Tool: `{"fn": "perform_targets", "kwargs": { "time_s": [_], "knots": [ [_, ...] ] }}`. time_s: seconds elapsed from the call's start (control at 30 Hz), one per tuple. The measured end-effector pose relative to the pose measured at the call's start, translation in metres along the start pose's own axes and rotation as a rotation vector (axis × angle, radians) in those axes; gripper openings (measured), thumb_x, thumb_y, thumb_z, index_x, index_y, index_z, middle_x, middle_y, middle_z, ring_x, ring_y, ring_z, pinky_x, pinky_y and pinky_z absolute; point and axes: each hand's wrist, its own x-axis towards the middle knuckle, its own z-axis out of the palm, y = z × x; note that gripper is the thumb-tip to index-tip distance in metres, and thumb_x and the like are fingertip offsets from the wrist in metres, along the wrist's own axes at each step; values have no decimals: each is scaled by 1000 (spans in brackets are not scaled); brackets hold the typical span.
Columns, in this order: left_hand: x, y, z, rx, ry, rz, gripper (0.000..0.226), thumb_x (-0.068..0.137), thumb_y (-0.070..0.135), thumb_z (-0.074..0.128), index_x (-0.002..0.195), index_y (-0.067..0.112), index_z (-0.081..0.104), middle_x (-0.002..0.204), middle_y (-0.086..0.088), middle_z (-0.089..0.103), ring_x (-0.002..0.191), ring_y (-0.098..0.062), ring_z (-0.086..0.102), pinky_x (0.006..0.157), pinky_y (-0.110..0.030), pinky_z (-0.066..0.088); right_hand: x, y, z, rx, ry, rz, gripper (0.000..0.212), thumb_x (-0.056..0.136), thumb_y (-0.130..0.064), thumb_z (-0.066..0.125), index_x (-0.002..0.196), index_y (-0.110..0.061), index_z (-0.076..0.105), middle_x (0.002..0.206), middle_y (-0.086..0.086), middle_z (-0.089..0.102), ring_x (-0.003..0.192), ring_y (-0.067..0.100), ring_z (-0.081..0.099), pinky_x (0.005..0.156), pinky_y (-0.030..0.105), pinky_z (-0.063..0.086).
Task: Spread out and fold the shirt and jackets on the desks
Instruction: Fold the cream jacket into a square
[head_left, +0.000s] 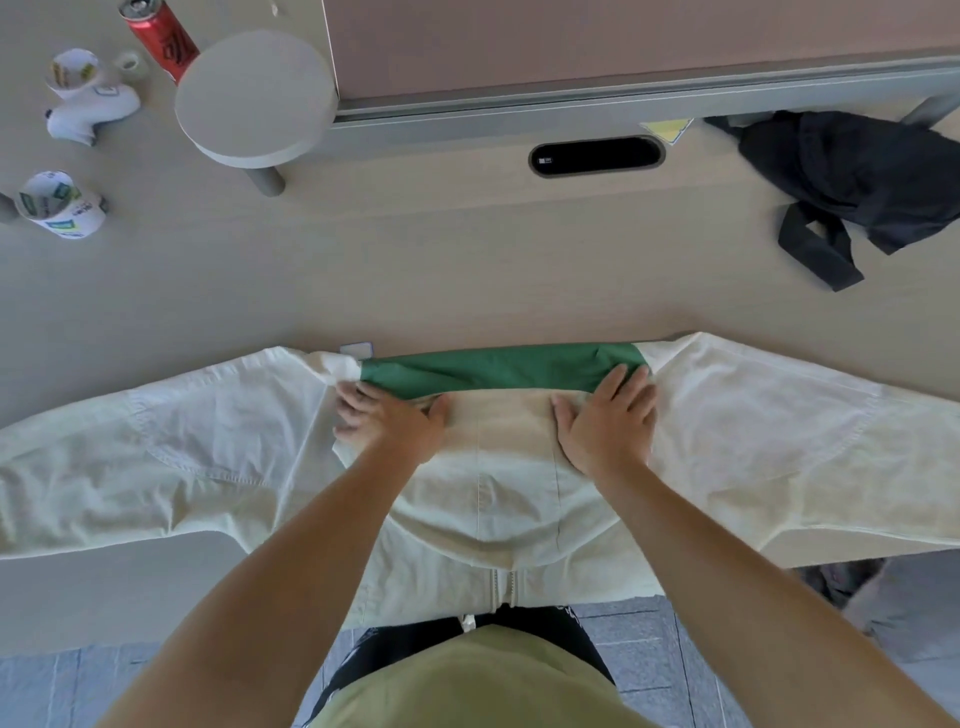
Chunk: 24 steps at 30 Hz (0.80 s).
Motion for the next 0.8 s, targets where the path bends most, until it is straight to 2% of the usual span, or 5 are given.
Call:
{"fn": "perform_targets", "kwargs": {
  "time_s": [0.13, 0.43, 0.57, 0.7, 0.8],
  "knots": [
    [17, -3, 16, -101, 117, 39, 125, 80, 88, 20, 149, -7, -21, 159, -27, -22, 150, -38, -18, 124, -48, -4, 11, -2, 17, 157, 68, -2, 103, 91, -74, 20, 156, 2, -4, 161, 31, -8, 150, 46, -5, 124, 52, 2],
    [98, 49, -19, -306, 371, 90, 115, 87, 81, 26, 153, -7, -11, 161, -26, -15, 151, -35, -15, 123, -45, -9, 141, -26, -26, 257, 315, -233, 92, 92, -62, 30, 156, 3, 15, 163, 28, 7, 153, 36, 2, 125, 42, -2],
    [133, 71, -52, -343, 444, 98, 105, 91, 73, 32, 155, -4, -1, 162, -25, -13, 151, -38, -14, 122, -48, -7, 190, -49, -53, 182, 316, -267, 89, 95, -58, 30, 155, 6, 16, 162, 30, 3, 152, 38, -3, 124, 47, -3],
    [130, 72, -63, -113, 667, 378, 82, 97, 59, 34, 155, 3, 20, 163, -22, 7, 151, -41, -1, 122, -51, -2, 180, -55, -60, -1, 387, -259, 87, 96, -56, 28, 145, 16, 31, 160, 33, 7, 151, 43, -5, 122, 50, -5],
    [130, 88, -70, -166, 455, 238, 86, 96, 66, 24, 158, 8, 10, 164, -21, 2, 150, -42, -8, 122, -52, -6, 182, -56, -74, -50, 434, -317, 80, 99, -57, 27, 129, 13, 49, 151, 34, 31, 148, 46, 16, 123, 52, 7]
  ]
}}
